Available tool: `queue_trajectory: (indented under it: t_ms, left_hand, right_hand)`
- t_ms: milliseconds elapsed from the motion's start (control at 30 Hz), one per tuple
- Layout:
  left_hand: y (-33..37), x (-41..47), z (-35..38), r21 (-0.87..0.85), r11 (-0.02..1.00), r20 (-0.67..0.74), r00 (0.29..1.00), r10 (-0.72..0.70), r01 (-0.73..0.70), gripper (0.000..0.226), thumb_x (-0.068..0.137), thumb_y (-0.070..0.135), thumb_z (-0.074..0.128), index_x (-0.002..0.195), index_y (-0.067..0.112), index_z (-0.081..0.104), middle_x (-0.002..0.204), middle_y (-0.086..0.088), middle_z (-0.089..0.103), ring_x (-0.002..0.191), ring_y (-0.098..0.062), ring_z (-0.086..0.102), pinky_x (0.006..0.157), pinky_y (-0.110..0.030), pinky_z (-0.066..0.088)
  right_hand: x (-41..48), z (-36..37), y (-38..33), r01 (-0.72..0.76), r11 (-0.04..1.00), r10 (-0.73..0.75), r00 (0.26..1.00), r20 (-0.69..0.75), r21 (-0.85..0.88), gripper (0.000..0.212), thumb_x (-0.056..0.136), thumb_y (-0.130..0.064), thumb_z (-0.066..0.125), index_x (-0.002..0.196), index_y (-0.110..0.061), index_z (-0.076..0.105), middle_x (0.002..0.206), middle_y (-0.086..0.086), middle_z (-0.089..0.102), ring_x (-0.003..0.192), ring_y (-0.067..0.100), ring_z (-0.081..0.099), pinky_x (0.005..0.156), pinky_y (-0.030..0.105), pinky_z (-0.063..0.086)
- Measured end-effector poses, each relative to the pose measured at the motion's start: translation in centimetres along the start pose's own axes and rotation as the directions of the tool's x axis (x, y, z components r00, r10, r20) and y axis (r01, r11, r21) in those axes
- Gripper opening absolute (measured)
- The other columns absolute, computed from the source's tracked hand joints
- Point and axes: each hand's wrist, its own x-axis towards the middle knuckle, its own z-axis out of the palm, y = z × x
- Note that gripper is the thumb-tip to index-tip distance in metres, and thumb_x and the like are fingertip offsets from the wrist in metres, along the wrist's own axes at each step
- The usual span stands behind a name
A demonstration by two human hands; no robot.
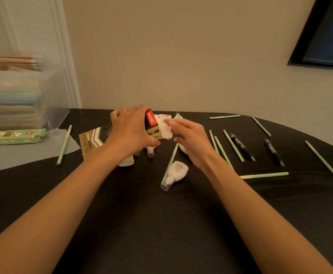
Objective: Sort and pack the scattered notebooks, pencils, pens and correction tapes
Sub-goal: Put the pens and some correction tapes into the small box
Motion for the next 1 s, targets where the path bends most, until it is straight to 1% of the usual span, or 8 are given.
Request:
queue_trajectory:
  t_ms: [67, 167, 333, 467, 533, 733, 833, 1000]
  left_hand:
    - [-0.9, 1.9, -0.2, 0.043, 0.996, -0.042, 0.996, -0.083, 0.084, 0.076, 0.066, 0.044, 0.078, 0.127, 0.018, 0.043, 0.123, -0.005, 0.053, 0.118, -0.026, 0.043, 0.098, -0.039, 0.025]
    - [-2.5, 4.2, 0.1, 0.068, 0.978, -0.076, 0.978, -0.193, 0.198, 0.078, 0.065, 0.042, 0.079, 0.128, 0.016, 0.042, 0.124, -0.009, 0.052, 0.118, -0.029, 0.044, 0.098, -0.041, 0.026]
    - [-4.4, 6.7, 1.8, 0.149, 0.953, -0.078, 0.964, -0.256, 0.265, 0.079, 0.065, 0.041, 0.08, 0.129, 0.015, 0.039, 0.127, -0.011, 0.05, 0.12, -0.031, 0.041, 0.097, -0.042, 0.026]
    - [-4.8, 7.8, 3.3, 0.168, 0.954, -0.024, 0.968, -0.249, 0.25, 0.079, 0.066, 0.041, 0.079, 0.129, 0.016, 0.038, 0.127, -0.01, 0.049, 0.121, -0.03, 0.041, 0.098, -0.041, 0.025]
    - [-4.8, 8.0, 3.6, 0.178, 0.956, -0.018, 0.972, -0.234, 0.234, 0.079, 0.067, 0.041, 0.078, 0.129, 0.016, 0.037, 0.127, -0.01, 0.049, 0.12, -0.031, 0.04, 0.097, -0.042, 0.025]
    - [-4.3, 7.6, 3.9, 0.203, 0.958, -0.033, 0.98, -0.198, 0.2, 0.077, 0.067, 0.041, 0.078, 0.127, 0.016, 0.037, 0.124, -0.01, 0.05, 0.118, -0.031, 0.041, 0.097, -0.041, 0.024]
    - [-3.8, 7.0, 3.7, 0.203, 0.961, -0.052, 0.983, -0.178, 0.185, 0.076, 0.069, 0.039, 0.077, 0.128, 0.016, 0.036, 0.126, -0.011, 0.048, 0.12, -0.031, 0.039, 0.099, -0.041, 0.023]
    - [-2.9, 5.1, 2.6, 0.225, 0.961, -0.075, 0.986, -0.148, 0.161, 0.076, 0.071, 0.036, 0.076, 0.13, 0.015, 0.034, 0.129, -0.011, 0.046, 0.121, -0.03, 0.038, 0.1, -0.04, 0.022]
  right_hand:
    - [2.0, -1.0, 0.6, -0.042, 0.999, 0.038, 0.988, -0.147, -0.022, 0.017, 0.09, -0.014, 0.057, 0.1, -0.016, 0.07, 0.098, 0.0, 0.065, 0.087, 0.009, 0.055, 0.074, 0.022, 0.047]
    - [5.4, -2.1, 2.5, -0.12, 0.956, 0.044, 0.962, -0.271, -0.269, 0.025, 0.092, -0.005, 0.052, 0.108, -0.016, 0.067, 0.103, 0.002, 0.064, 0.084, 0.006, 0.055, 0.069, 0.017, 0.045]
    - [11.2, -3.3, 4.8, -0.16, 0.648, -0.099, 0.952, -0.291, -0.745, 0.04, 0.09, 0.004, 0.047, 0.119, -0.017, 0.063, 0.127, 0.012, 0.051, 0.116, 0.024, 0.049, 0.088, 0.032, 0.046]
    - [13.2, -3.7, 5.7, -0.202, 0.382, -0.054, 0.969, -0.24, -0.902, 0.031, 0.092, -0.011, 0.055, 0.122, -0.015, 0.061, 0.13, 0.013, 0.042, 0.126, 0.029, 0.033, 0.097, 0.035, 0.038]
    - [13.4, -3.8, 5.9, -0.198, 0.341, -0.022, 0.976, -0.218, -0.919, 0.027, 0.091, -0.021, 0.059, 0.116, -0.015, 0.063, 0.129, 0.013, 0.042, 0.126, 0.029, 0.031, 0.096, 0.035, 0.037]
    - [12.9, -3.8, 5.9, -0.183, 0.373, -0.007, 0.98, -0.2, -0.91, 0.02, 0.091, -0.025, 0.058, 0.098, -0.008, 0.067, 0.119, 0.013, 0.052, 0.118, 0.029, 0.041, 0.096, 0.037, 0.039]
    - [11.9, -3.8, 5.7, -0.188, 0.576, -0.032, 0.968, -0.251, -0.796, 0.017, 0.093, -0.022, 0.055, 0.087, -0.008, 0.061, 0.098, 0.01, 0.064, 0.096, 0.022, 0.057, 0.091, 0.039, 0.046]
    - [9.0, -4.1, 4.1, -0.172, 0.872, -0.067, 0.885, -0.46, -0.458, 0.015, 0.093, -0.018, 0.055, 0.081, -0.012, 0.063, 0.077, -0.005, 0.064, 0.07, 0.003, 0.051, 0.069, 0.021, 0.039]
